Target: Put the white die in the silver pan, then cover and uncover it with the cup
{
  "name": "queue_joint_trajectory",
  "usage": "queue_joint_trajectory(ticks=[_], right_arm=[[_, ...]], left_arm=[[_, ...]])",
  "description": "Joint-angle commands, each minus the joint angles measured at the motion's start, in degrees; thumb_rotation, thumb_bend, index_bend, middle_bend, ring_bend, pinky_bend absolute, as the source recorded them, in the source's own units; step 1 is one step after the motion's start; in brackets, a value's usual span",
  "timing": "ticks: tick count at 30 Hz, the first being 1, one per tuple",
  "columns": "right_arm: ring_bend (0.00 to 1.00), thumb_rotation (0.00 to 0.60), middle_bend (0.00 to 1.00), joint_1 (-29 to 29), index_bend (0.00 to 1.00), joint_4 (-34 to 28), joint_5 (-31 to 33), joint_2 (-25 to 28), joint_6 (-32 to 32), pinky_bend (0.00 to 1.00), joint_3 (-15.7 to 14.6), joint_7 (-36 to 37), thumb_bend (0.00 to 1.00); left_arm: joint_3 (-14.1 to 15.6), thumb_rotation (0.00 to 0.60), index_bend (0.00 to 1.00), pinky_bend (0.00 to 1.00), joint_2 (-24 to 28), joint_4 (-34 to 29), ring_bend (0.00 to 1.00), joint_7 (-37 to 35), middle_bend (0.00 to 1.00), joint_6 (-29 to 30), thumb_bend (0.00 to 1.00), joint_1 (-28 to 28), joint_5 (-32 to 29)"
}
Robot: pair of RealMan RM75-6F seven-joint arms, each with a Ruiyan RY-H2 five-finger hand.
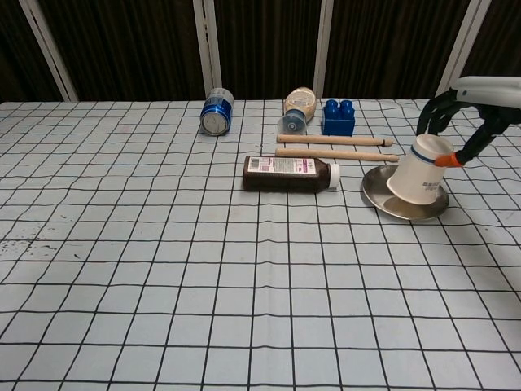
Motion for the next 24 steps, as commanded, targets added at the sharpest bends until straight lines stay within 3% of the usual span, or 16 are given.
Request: queue_joint_trajectory(ticks=[1, 24], right_arm=[[0.27, 0.600, 0.43, 0.92, 0.48, 0.76, 0.45, -1.07, -0.50, 0.00, 0.25, -0.60, 0.40], [0.27, 0.600, 0.43, 2.35, 0.48, 7.44, 2.45, -5.30, -1.88, 0.00, -1.18, -1.08, 0.41]], left_arm=[[0.02, 0.600, 0.23, 0.10, -0.01, 0.04, 0.00, -0.02, 0.00, -0.12, 0.55, -0.06, -0.01], [-0.10, 0.600, 0.23, 0.10, 0.29, 0.08, 0.00, -0.10, 0.00, 0.17, 0.55, 0.19, -0.33]])
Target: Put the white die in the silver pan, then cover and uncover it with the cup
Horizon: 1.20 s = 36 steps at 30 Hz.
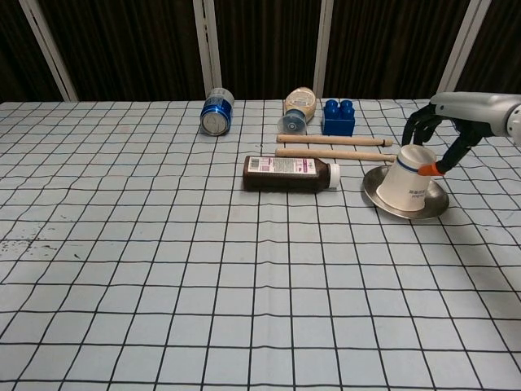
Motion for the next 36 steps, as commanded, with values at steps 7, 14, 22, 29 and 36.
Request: queue_joint_trajectory(ticks=[7, 14, 22, 29, 36], right_arm=[[0.27, 0.600, 0.43, -1.61, 0.49, -0.93, -2.06, 1.34, 0.83, 0.00, -1.36, 1.71, 0.41], [0.27, 0.600, 0.43, -2.45, 0.49, -2.86, -4.53, 1.69, 1.82, 0.00, -2.16, 3.10, 0.41], [0.27, 0.600, 0.43, -0.75, 0.49, -1.56, -5.42, -0.73, 0.59, 0.00, -1.56, 3.71, 0.41], [0.27, 0.600, 0.43, 1.33, 0.49, 1.93, -4.67, -3.38, -1.53, 0.00, -0.45, 4.45, 0.41], [0.27, 0.600, 0.43, 2.20, 0.49, 6.08, -3.91, -4.35, -2.73, 0.00, 0.34, 5.67, 0.41]], left_arm=[[0.07, 0.600, 0.24, 0.10, -0.19, -0.07, 0.00, 0.48, 0.00, -0.05, 0.55, -0.08, 0.00], [0.15, 0.600, 0.24, 0.10, -0.12, -0.30, 0.00, 0.39, 0.00, 0.09, 0.55, -0.04, 0.19], [-0.01, 0.600, 0.24, 0.10, 0.06, -0.18, 0.00, -0.06, 0.00, 0.05, 0.55, 0.02, -0.05], [-0.01, 0.600, 0.24, 0.10, -0.08, 0.21, 0.00, 0.07, 0.00, -0.39, 0.55, -0.17, -0.23], [-0.19, 0.600, 0.24, 0.10, -0.26, 0.50, 0.00, 0.36, 0.00, -0.52, 0.55, -0.19, -0.72]])
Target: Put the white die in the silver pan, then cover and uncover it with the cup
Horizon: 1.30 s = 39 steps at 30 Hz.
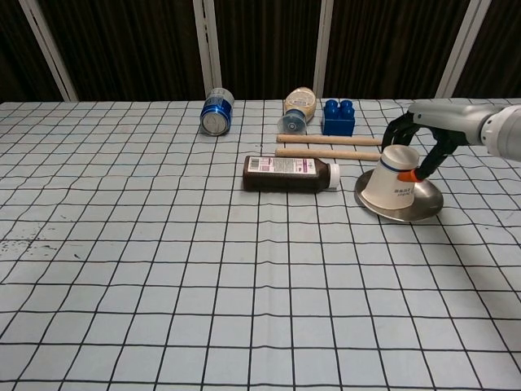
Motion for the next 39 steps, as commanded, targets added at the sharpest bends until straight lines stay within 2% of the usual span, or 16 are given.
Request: queue_joint_trajectory(ticks=[1, 10, 17, 25, 39], right_arm=[[0.27, 0.600, 0.43, 0.14, 0.49, 1.51, 0.39, -0.03, -0.25, 0.00, 0.47, 0.85, 0.41], [0.27, 0.600, 0.43, -1.65, 0.49, 1.47, -0.44, 2.72, 0.80, 0.00, 0.10, 2.78, 0.41], [0.27, 0.600, 0.43, -4.45, 0.49, -2.15, -2.65, 5.58, 2.87, 0.00, -2.05, 3.35, 0.41], [0.27, 0.600, 0.43, -5.75, 0.49, -5.13, -5.25, 5.95, 4.40, 0.00, -3.71, 3.46, 0.41], [0.27, 0.600, 0.43, -2.78, 0.49, -3.95, -5.05, 3.15, 3.03, 0.00, -1.61, 2.63, 0.41]], left_arm=[[0.05, 0.600, 0.24, 0.10, -0.10, 0.07, 0.00, 0.24, 0.00, -0.16, 0.55, -0.06, -0.07], [0.18, 0.600, 0.25, 0.10, -0.42, -0.07, 0.00, 1.18, 0.00, -0.18, 0.55, -0.14, -0.05], [0.40, 0.600, 0.25, 0.10, -0.58, -0.26, 0.00, 1.65, 0.00, -0.21, 0.55, -0.20, 0.19], [0.46, 0.600, 0.25, 0.10, -0.47, -0.48, 0.00, 1.56, 0.00, 0.05, 0.55, -0.08, 0.35], [0.44, 0.600, 0.26, 0.10, -0.39, -0.30, 0.00, 1.30, 0.00, 0.01, 0.55, -0.07, 0.33]])
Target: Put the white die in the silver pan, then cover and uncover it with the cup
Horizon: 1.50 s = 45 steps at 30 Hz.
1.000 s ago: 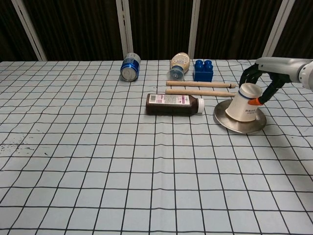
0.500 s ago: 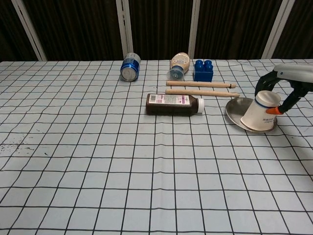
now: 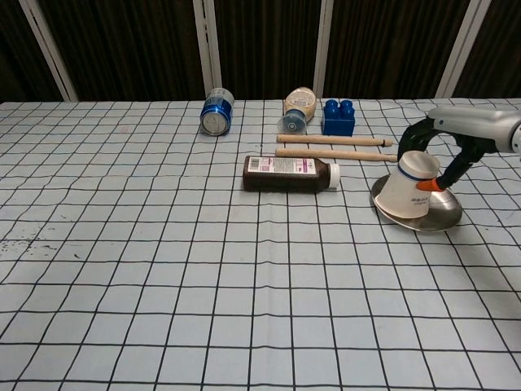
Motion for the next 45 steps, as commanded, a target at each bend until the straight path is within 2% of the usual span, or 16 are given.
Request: queue_joint_trajectory(ticks=[1, 8, 14, 23, 31, 45], right_arm=[[0.27, 0.600, 0.43, 0.90, 0.49, 1.42, 0.79, -0.90, -0.96, 0.00, 0.61, -0.28, 0.41], [0.27, 0.600, 0.43, 1.17, 0.49, 5.36, 2.64, -1.68, -2.63, 0.00, 0.90, 0.47, 0.41], [0.27, 0.600, 0.43, 0.10, 0.49, 5.99, 2.56, -0.07, -1.97, 0.00, 0.71, 1.27, 0.41], [0.27, 0.600, 0.43, -2.58, 0.49, 1.64, 0.57, 3.39, 0.10, 0.00, -1.29, 1.35, 0.41], [0.27, 0.600, 0.43, -3.02, 0.49, -1.50, -2.47, 2.71, 1.53, 0.00, -2.61, 0.93, 0.41], [0.27, 0.600, 0.43, 0.67, 0.49, 1.47, -0.87, -1.72, -0.76, 0.00, 0.21, 0.28, 0.41]], left_arm=[[-0.04, 0.600, 0.26, 0.10, 0.03, 0.03, 0.00, -0.05, 0.00, 0.07, 0.55, 0.04, -0.05], [-0.19, 0.600, 0.27, 0.10, 0.08, 0.25, 0.00, -0.21, 0.00, 0.08, 0.55, 0.10, -0.30], [0.01, 0.600, 0.28, 0.10, -0.12, 0.19, 0.00, 0.24, 0.00, -0.18, 0.55, -0.06, -0.14], [0.19, 0.600, 0.28, 0.10, -0.28, -0.04, 0.00, 0.79, 0.00, -0.20, 0.55, -0.12, 0.05], [0.11, 0.600, 0.28, 0.10, -0.32, -0.06, 0.00, 0.82, 0.00, -0.13, 0.55, -0.14, 0.00], [0.10, 0.600, 0.29, 0.10, -0.29, 0.38, 0.00, 0.41, 0.00, -0.54, 0.55, -0.29, -0.07]])
